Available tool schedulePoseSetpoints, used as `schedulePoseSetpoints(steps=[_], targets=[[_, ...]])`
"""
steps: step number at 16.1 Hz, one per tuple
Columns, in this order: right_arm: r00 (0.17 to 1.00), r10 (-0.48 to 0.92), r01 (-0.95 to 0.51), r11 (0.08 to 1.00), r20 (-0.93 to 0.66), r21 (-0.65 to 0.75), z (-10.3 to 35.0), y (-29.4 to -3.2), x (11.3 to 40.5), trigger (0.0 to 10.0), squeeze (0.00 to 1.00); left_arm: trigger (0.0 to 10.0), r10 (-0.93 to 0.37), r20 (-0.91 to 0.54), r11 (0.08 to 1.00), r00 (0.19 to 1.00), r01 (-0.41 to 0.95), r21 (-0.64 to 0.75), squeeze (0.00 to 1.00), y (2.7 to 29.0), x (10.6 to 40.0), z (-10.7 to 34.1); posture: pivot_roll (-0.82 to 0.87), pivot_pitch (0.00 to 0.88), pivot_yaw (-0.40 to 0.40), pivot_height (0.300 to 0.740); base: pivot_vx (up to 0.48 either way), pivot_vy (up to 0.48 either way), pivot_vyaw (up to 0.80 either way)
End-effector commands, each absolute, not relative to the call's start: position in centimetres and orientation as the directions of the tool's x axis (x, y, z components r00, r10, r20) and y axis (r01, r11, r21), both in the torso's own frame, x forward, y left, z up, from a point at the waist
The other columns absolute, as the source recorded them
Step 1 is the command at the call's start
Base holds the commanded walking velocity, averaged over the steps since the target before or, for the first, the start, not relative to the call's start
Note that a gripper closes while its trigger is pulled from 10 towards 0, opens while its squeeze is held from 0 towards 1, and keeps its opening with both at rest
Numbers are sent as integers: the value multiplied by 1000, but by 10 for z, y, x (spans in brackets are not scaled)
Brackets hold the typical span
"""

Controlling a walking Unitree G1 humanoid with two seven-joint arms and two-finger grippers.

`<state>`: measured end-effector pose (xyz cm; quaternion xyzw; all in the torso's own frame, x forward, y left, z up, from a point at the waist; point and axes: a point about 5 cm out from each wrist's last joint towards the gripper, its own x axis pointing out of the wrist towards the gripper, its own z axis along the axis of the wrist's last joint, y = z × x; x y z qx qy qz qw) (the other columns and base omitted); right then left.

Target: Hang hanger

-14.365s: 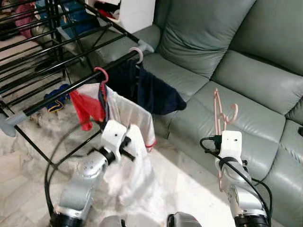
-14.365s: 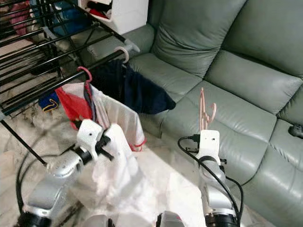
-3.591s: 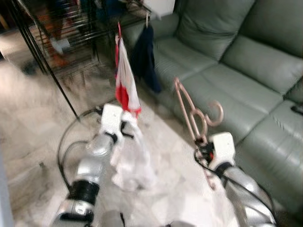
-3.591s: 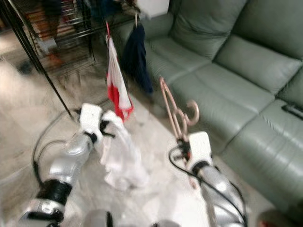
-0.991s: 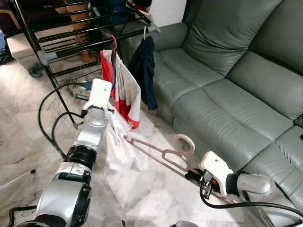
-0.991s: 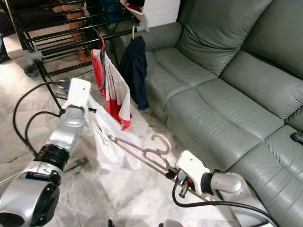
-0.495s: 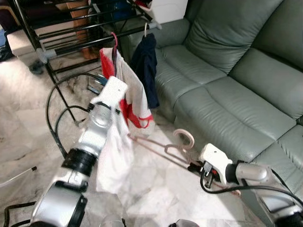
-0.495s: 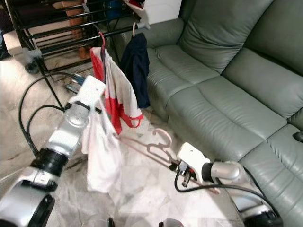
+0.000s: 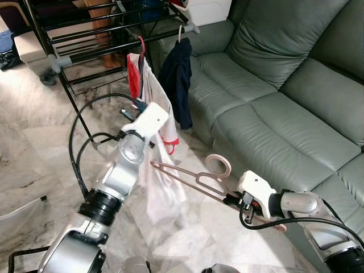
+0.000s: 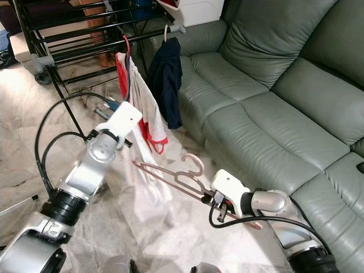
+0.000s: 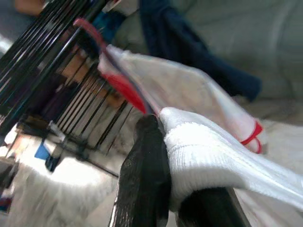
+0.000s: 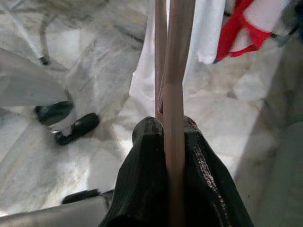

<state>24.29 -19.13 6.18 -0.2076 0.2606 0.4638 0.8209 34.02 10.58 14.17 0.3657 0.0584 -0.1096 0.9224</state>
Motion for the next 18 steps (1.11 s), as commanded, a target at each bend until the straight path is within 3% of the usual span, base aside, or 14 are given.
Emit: schedulePoseSetpoints(steps=[1,5,12,14,18], targets=[[477,641,-856,494,-602,-152,68,-193,251,10000,0,10000,-225,-139,687,964,258,679,0,100,337,158,-5,31,-2,740,0,0,0],[496,634,-848,501,-593,-173,73,-198,254,10000,0,10000,-212,-149,661,966,254,706,0,108,336,154,-4,34,-3,740,0,0,0],[544,572,-821,512,-613,-251,81,-220,257,10000,0,10000,-185,-170,475,968,239,847,0,119,333,136,-15,36,-1,740,0,0,0],[574,541,-800,530,-615,-281,80,-224,260,10000,0,10000,-224,-184,475,957,272,837,0,114,329,138,-13,36,-2,740,0,0,0],[653,507,-735,603,-562,-311,81,-224,274,10000,0,10000,-292,-271,588,917,396,706,0,102,320,134,-8,34,-4,740,0,0,0]])
